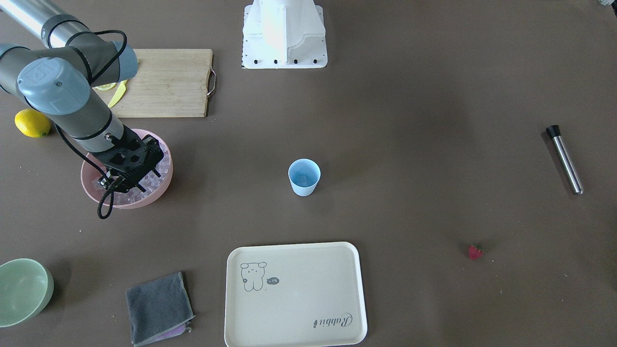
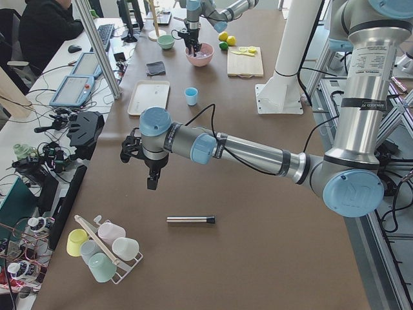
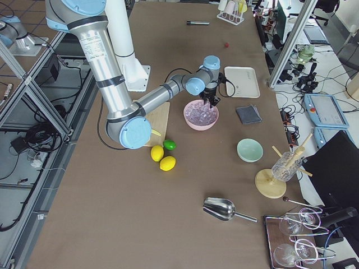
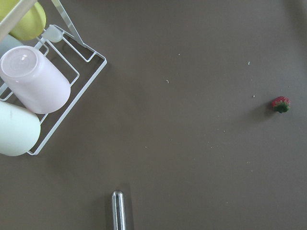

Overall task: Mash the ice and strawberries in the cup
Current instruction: 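Lower the right gripper into the bowl and grasp an ice cube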

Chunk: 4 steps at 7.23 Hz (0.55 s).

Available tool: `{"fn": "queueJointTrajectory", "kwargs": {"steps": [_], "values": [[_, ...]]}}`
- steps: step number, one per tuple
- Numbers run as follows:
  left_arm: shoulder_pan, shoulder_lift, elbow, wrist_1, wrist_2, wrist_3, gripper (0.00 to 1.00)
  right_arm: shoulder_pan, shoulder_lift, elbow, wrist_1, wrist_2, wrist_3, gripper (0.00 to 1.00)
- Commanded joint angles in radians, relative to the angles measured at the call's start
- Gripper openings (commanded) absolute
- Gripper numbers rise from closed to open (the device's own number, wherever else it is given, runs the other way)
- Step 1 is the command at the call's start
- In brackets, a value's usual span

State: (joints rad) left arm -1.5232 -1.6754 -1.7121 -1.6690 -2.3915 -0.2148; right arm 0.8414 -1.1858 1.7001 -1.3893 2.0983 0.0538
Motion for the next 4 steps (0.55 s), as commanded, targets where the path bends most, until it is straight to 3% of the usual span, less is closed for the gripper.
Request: {"fn": "queueJointTrajectory", "kwargs": {"steps": [1, 4], "values": [[0.0, 0.0, 0.0, 0.0, 0.0, 0.0, 0.98, -0.001, -0.002, 0.001, -0.001, -0.021, 0.004, 0.46], [0.0, -0.001, 0.002, 0.0, 0.0, 0.0, 0.98, -0.002, -0.006, -0.002, -0.001, -0.021, 0.012, 0.41]]}}
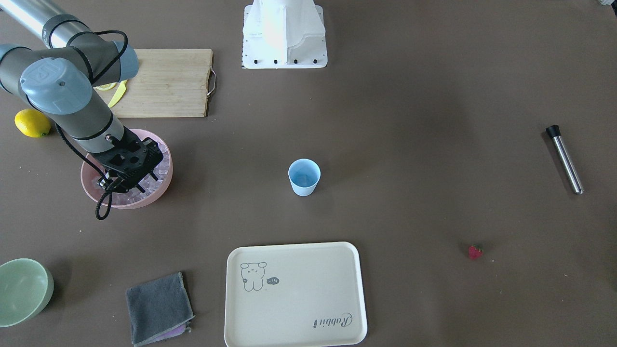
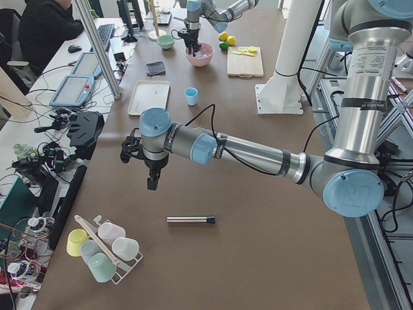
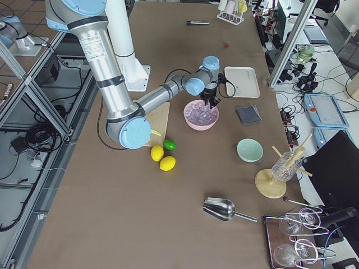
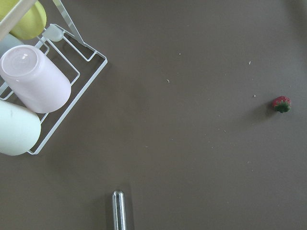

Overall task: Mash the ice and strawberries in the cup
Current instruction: 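Lower the right gripper into the bowl and grasp an ice cube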

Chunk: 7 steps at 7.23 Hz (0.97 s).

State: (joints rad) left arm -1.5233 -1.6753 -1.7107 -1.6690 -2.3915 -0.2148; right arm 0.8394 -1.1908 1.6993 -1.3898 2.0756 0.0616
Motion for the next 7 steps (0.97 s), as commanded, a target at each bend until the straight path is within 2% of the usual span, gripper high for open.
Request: {"fn": "queueJointTrajectory", "kwargs": {"steps": [1, 3, 4, 7], "values": [[0.0, -0.001, 0.0, 0.0, -0.002, 0.0, 0.98, -0.002, -0.003, -0.001, 0.0, 0.004, 0.006, 0.42], [0.0, -0.004, 0.002, 0.0, -0.002, 0.0, 0.98, -0.003, -0.003, -0.007, 0.0, 0.008, 0.009, 0.42], [0.0, -0.004, 0.0, 0.0, -0.002, 0.0, 0.98, -0.003, -0.003, -0.006, -0.002, 0.008, 0.018, 0.36], [0.0, -0.006, 0.002, 0.0, -0.002, -0.002, 0.98, -0.009, 0.002, -0.003, -0.002, 0.011, 0.104, 0.29]]}}
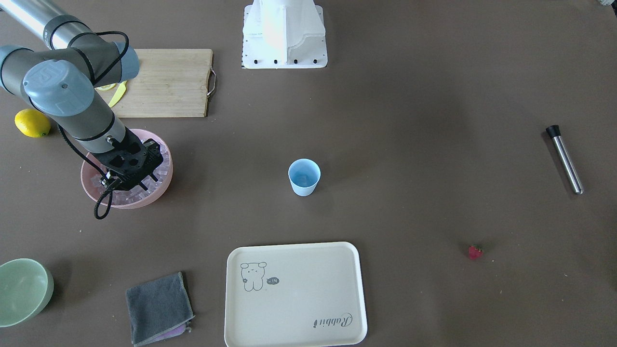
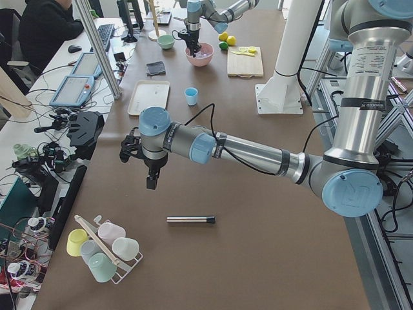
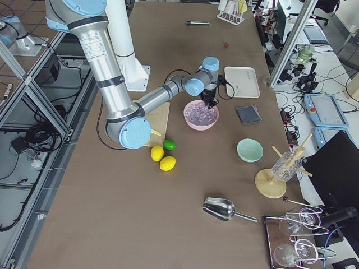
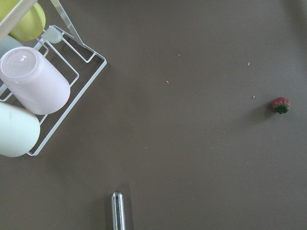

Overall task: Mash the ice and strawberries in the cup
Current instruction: 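Lower the right gripper into the bowl and grasp an ice cube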

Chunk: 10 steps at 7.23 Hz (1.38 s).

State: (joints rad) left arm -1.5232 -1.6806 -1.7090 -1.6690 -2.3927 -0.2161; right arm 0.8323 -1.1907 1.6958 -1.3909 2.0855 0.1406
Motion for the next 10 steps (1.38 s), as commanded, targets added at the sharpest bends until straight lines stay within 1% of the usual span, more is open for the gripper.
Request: {"fn": "queueJointTrajectory", "kwargs": {"steps": [1, 3, 4, 5, 6, 7, 10], "values": [[0.002, -0.001, 0.002, 0.0, 0.001, 0.001, 0.98, -0.002, 0.003, 0.001, 0.0, 0.002, 0.036, 0.27], [0.002, 0.001, 0.0, 0.0, 0.0, 0.0, 0.98, -0.001, 0.002, 0.002, 0.0, 0.002, 0.042, 0.25], [0.002, 0.001, 0.002, 0.0, 0.0, 0.0, 0.98, -0.001, 0.002, 0.004, 0.0, 0.002, 0.048, 0.26], [0.002, 0.001, 0.005, 0.0, 0.0, 0.0, 0.98, -0.001, 0.003, 0.007, 0.003, 0.001, 0.047, 0.39], [0.003, -0.004, 0.012, 0.0, 0.0, 0.0, 0.98, -0.002, 0.006, 0.005, 0.004, -0.008, 0.045, 0.71], [0.003, -0.004, 0.015, 0.0, 0.0, 0.0, 0.98, -0.007, 0.009, 0.002, 0.003, -0.012, 0.039, 0.75], [0.003, -0.001, 0.015, 0.0, 0.0, 0.0, 0.98, -0.016, 0.009, -0.01, 0.004, -0.021, 0.033, 0.74]]}}
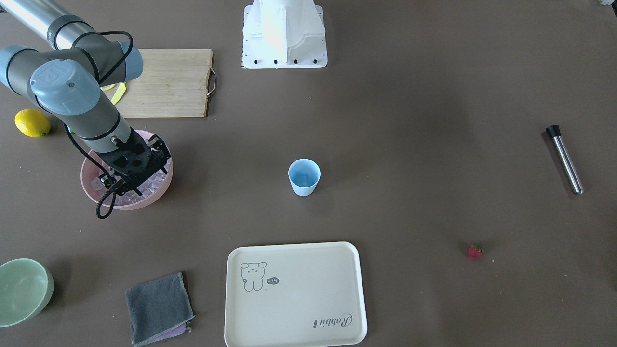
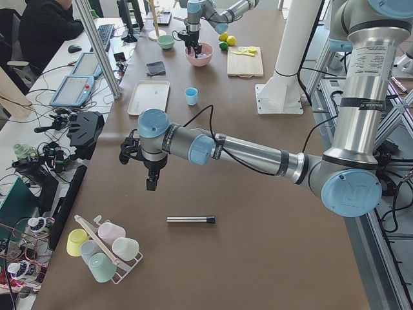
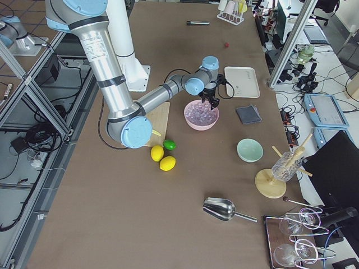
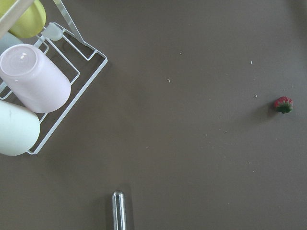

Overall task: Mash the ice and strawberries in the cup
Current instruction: 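Lower the right gripper into the bowl and grasp an ice cube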

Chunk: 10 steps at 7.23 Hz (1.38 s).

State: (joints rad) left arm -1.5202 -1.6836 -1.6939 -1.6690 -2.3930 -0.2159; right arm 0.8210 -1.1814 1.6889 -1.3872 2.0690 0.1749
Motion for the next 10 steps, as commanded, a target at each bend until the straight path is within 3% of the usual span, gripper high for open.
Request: {"fn": "queueJointTrajectory", "kwargs": {"steps": [1, 4, 8, 10], "values": [[0.0, 0.002, 0.0, 0.0, 0.0, 0.0, 0.98, -0.01, 0.003, -0.011, 0.0, -0.006, -0.002, 0.68], [0.0, 0.001, 0.0, 0.0, 0.0, 0.0, 0.98, -0.013, 0.002, -0.006, 0.0, -0.012, -0.003, 0.38], [0.0, -0.001, 0.0, -0.002, 0.0, 0.0, 0.98, 0.029, -0.001, 0.02, -0.003, 0.002, -0.002, 0.29], [0.0, -0.001, 0.003, -0.002, 0.0, 0.0, 0.98, 0.049, 0.008, 0.142, -0.117, 0.022, 0.037, 0.28]]}}
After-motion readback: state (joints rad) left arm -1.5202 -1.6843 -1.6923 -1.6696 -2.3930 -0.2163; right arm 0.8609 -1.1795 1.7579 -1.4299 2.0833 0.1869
